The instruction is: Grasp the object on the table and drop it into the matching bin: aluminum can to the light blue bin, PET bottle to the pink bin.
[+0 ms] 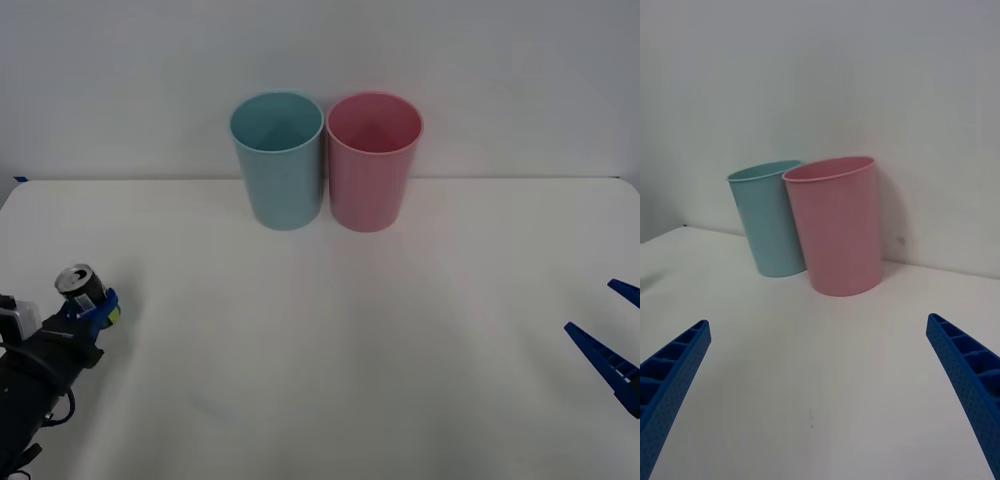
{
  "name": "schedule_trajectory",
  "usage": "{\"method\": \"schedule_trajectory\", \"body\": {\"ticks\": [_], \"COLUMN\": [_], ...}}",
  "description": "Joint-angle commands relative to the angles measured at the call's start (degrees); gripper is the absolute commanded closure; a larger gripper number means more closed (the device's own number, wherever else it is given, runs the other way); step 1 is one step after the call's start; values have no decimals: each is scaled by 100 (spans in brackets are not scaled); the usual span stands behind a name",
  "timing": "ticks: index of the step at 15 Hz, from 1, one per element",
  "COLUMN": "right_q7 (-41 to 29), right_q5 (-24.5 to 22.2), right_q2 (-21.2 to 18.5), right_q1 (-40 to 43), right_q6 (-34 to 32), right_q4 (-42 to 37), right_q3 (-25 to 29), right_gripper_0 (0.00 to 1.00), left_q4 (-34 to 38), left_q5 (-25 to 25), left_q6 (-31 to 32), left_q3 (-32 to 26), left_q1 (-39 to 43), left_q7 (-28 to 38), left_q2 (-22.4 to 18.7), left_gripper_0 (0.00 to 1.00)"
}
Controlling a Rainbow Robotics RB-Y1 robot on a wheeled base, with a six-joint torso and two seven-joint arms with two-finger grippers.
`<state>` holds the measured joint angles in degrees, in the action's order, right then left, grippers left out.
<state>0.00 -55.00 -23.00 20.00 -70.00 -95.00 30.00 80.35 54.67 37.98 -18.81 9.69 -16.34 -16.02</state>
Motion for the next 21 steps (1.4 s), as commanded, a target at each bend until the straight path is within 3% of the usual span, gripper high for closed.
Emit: {"method": "schedule_trajectory", "body": {"ticks": [1,9,13,16,21], "right_q7": [0,0,0,0,0], "right_q5": [0,0,0,0,0], "right_q2": [0,0,0,0,0], "right_q1": [0,0,0,0,0], "right_q6": [0,0,0,0,0], "right_q4": [0,0,0,0,0], "right_q3": [0,0,0,0,0], "right_gripper_0": [0,0,0,0,0], "left_q4": [684,2125,2169,1941,385], "left_q5": [61,729,1010,1406,1916], "left_q6": [8,8,87,210,764], "left_q3": [-62,-237,-123,97,211], "left_q1": [138,-134,-802,-1523,-3113], "left_q7": [623,2697,3594,4182,4015], "left_q2": [-6,-77,-560,-780,-771], "left_gripper_0": [100,100,100,100,100]}}
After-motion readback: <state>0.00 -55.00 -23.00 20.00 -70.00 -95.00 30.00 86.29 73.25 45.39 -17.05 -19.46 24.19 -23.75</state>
